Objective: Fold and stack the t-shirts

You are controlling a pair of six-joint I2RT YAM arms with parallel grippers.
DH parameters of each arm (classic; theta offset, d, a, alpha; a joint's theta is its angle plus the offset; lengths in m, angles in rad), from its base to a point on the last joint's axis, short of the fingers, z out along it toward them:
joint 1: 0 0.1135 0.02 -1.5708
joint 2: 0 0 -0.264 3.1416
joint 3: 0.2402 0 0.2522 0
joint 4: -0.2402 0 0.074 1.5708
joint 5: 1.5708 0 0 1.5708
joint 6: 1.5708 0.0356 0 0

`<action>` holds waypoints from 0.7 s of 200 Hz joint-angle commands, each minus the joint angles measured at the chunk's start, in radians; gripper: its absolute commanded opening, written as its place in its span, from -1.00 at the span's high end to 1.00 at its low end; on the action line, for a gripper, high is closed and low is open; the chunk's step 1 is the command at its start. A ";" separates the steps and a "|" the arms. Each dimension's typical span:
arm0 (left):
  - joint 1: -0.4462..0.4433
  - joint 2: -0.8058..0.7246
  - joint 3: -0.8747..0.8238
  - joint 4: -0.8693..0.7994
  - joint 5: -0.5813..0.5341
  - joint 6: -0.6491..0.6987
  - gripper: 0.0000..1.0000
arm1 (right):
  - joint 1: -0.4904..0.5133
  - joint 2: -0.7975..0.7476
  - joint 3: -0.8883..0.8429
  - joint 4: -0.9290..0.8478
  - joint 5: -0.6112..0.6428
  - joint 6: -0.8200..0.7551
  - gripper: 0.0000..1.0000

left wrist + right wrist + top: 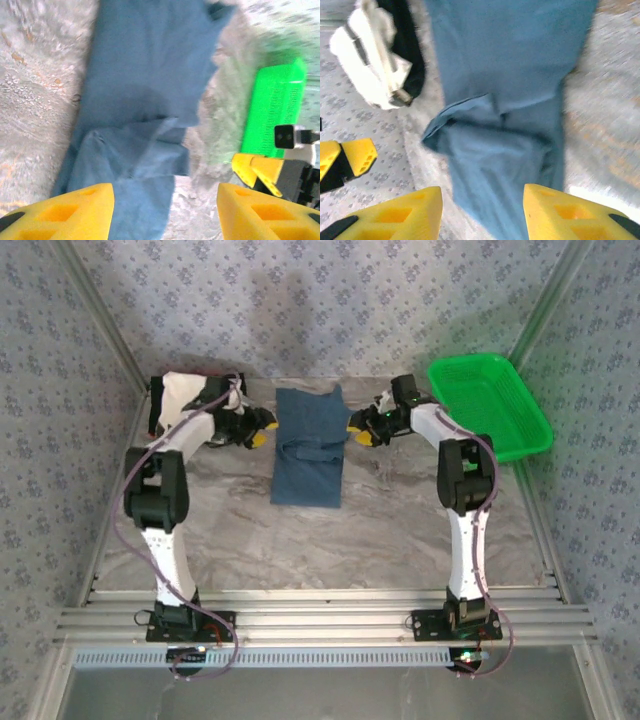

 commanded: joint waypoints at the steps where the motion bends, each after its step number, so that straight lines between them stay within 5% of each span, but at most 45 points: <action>1: -0.021 -0.153 -0.132 -0.043 -0.011 0.027 -0.11 | 0.052 -0.148 -0.136 0.007 -0.016 -0.020 0.17; 14: -0.042 -0.187 -0.218 -0.055 -0.024 0.054 -0.01 | 0.081 -0.183 -0.234 0.065 0.000 0.004 0.50; 27: -0.063 -0.185 -0.295 -0.018 -0.018 0.048 0.33 | 0.110 -0.173 -0.300 0.152 -0.006 0.047 0.77; 50: -0.113 -0.122 -0.338 0.050 0.002 0.033 0.79 | 0.158 -0.097 -0.302 0.200 -0.004 0.081 0.94; 140: -0.165 0.277 -0.004 0.014 -0.035 0.044 0.82 | 0.167 0.187 -0.025 0.124 0.046 0.094 0.98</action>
